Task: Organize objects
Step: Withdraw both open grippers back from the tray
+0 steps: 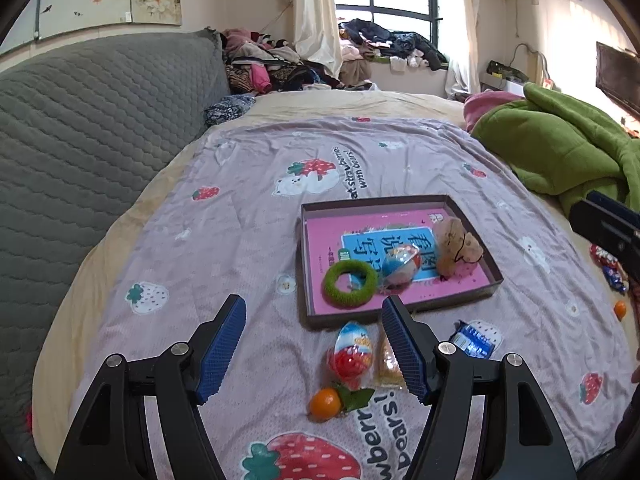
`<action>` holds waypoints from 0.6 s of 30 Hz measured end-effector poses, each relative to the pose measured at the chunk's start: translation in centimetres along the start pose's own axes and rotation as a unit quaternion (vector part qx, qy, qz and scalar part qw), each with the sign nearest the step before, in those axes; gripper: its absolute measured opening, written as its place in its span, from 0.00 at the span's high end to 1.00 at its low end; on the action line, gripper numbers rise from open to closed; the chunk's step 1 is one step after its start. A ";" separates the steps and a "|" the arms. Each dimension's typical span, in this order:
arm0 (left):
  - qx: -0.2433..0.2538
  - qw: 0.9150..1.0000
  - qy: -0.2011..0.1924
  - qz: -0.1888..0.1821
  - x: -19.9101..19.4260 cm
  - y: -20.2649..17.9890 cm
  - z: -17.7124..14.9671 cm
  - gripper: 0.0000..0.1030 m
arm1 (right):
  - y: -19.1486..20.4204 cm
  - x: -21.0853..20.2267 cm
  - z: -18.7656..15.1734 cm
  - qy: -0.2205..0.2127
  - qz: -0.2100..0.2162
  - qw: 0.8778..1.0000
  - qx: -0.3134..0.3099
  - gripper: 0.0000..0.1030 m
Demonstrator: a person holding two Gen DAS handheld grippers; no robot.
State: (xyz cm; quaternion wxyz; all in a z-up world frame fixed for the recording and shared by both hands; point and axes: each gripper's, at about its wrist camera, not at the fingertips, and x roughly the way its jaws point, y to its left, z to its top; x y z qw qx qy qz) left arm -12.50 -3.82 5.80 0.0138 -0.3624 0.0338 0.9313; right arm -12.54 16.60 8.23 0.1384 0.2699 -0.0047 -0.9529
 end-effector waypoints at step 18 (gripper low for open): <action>-0.009 1.000 -0.011 -0.005 -1.2 0.4 -1.8 0.30 | 1.8 -0.1 -1.7 0.012 -0.002 1.000 -0.014 0.35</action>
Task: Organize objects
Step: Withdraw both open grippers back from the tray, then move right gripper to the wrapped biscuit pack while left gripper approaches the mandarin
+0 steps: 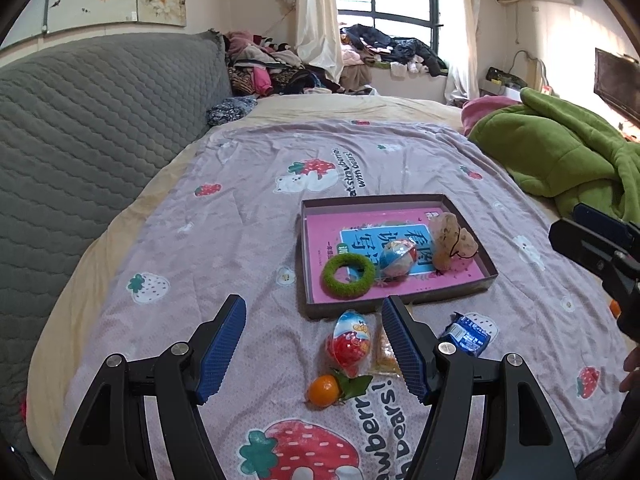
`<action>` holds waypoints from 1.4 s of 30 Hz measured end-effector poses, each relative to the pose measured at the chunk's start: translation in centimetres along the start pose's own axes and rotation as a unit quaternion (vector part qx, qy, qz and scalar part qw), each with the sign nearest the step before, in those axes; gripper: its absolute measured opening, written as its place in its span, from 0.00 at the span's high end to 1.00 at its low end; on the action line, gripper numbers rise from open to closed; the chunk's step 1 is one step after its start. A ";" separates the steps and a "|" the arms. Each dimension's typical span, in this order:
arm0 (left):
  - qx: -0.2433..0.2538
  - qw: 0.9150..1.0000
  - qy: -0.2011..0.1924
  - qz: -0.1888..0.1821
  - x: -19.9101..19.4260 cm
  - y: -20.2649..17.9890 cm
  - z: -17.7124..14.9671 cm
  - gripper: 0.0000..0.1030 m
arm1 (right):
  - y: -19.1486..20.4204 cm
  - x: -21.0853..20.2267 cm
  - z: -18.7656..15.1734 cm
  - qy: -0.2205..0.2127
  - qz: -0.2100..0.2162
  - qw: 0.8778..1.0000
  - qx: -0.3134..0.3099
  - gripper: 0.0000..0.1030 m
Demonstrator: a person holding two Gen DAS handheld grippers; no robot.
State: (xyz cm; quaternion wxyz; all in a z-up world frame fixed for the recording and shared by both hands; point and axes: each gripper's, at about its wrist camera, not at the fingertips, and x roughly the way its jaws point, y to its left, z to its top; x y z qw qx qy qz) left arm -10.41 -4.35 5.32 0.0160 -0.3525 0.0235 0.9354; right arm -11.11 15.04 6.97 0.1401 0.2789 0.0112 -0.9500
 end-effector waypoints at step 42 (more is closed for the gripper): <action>-0.006 0.999 0.032 0.007 3.2 1.2 -5.2 0.30 | 4.0 4.3 -3.5 0.066 0.013 0.997 -0.037 0.35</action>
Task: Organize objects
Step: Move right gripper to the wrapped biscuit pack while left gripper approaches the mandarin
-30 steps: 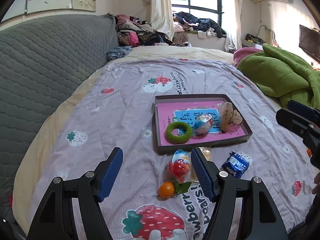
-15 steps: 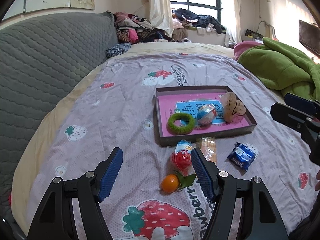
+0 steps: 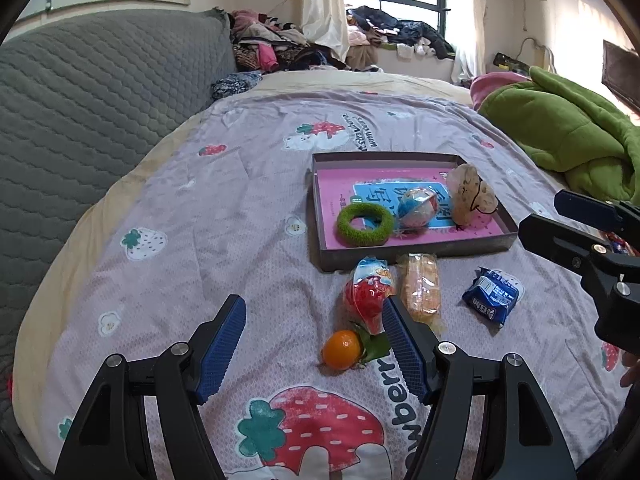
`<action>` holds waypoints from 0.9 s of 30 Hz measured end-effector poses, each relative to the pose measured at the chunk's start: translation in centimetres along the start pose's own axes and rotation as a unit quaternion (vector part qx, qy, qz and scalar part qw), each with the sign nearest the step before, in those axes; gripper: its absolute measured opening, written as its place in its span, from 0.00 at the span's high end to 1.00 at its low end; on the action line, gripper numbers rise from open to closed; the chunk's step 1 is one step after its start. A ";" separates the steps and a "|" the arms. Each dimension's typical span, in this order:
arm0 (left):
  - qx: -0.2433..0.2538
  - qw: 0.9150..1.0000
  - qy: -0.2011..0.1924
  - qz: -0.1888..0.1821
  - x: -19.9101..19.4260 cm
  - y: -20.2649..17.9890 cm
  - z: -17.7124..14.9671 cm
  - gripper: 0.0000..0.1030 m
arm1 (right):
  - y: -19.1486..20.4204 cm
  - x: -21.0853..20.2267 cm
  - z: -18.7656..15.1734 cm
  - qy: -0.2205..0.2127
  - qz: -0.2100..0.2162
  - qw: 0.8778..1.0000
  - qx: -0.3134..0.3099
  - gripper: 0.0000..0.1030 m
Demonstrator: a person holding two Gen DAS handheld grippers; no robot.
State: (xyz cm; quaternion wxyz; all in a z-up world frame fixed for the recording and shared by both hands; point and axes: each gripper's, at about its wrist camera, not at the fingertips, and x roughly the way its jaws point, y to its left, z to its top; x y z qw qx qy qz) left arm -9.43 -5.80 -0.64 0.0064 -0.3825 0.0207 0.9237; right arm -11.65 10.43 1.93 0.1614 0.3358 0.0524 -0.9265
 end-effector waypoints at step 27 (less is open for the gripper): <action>0.000 0.999 0.032 -0.020 2.6 0.1 -2.3 0.30 | 0.8 4.1 -2.1 0.049 -0.008 0.999 -0.001 0.35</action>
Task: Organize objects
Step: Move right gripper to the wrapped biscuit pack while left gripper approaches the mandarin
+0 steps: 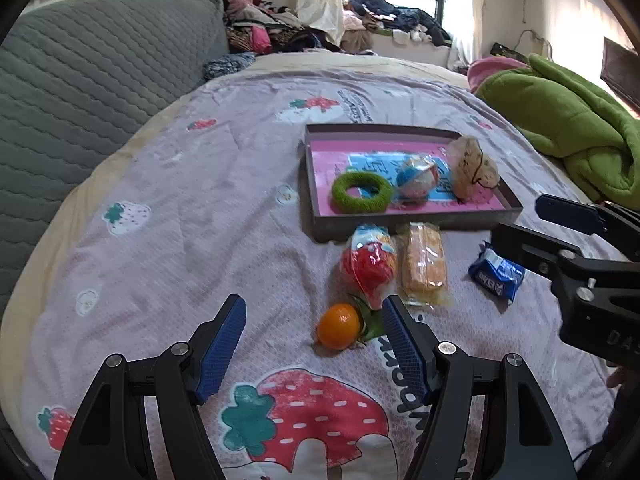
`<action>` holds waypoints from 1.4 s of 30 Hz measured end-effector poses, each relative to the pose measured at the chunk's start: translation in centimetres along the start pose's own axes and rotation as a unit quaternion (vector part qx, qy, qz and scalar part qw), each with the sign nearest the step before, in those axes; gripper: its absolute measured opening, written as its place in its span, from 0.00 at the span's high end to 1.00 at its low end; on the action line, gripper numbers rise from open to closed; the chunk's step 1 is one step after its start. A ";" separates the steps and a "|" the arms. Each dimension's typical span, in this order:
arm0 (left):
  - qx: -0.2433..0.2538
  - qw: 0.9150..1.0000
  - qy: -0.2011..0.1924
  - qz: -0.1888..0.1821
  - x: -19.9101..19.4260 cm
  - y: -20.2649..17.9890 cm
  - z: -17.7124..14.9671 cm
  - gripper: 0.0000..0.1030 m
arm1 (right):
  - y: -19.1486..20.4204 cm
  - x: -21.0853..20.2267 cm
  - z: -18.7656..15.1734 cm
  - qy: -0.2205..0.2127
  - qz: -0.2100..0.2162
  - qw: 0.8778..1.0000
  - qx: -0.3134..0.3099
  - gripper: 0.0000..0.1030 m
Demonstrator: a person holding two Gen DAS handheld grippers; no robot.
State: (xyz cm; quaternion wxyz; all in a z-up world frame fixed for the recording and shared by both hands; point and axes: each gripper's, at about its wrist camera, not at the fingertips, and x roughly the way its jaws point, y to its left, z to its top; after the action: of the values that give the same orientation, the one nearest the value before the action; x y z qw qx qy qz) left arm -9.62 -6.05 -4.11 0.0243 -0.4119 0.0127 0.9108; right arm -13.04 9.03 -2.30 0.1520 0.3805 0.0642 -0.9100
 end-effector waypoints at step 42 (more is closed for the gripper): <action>0.010 0.998 0.061 -0.027 5.6 -0.8 -1.7 0.30 | 0.9 10.0 -1.3 0.087 -0.024 0.996 -0.009 0.35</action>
State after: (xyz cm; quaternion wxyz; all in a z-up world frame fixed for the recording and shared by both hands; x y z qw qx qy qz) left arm -12.05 -5.13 -9.43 0.0520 -0.4665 0.0118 0.8829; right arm -18.51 6.23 -10.27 0.1275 0.4554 0.0947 -0.8760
